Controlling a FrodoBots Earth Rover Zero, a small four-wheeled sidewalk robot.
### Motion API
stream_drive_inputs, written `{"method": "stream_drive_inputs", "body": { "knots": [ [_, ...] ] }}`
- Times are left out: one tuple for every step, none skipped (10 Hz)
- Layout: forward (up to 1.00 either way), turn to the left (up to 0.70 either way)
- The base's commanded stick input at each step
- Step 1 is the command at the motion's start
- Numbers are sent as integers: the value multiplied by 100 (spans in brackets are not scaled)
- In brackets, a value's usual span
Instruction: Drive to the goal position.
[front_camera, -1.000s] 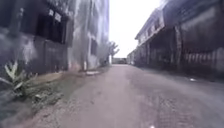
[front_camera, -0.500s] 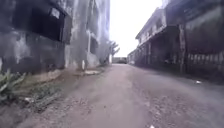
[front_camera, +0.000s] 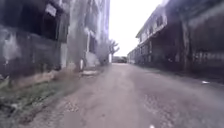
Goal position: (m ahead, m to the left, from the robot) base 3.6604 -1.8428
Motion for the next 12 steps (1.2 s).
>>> {"method": "stream_drive_inputs", "body": {
  "knots": [
    [50,0],
    [50,0],
    [50,0],
    [50,0],
    [50,0],
    [50,0],
    [50,0],
    [50,0],
    [50,0],
    [50,0],
    [50,0],
    [50,0]
  ]
}}
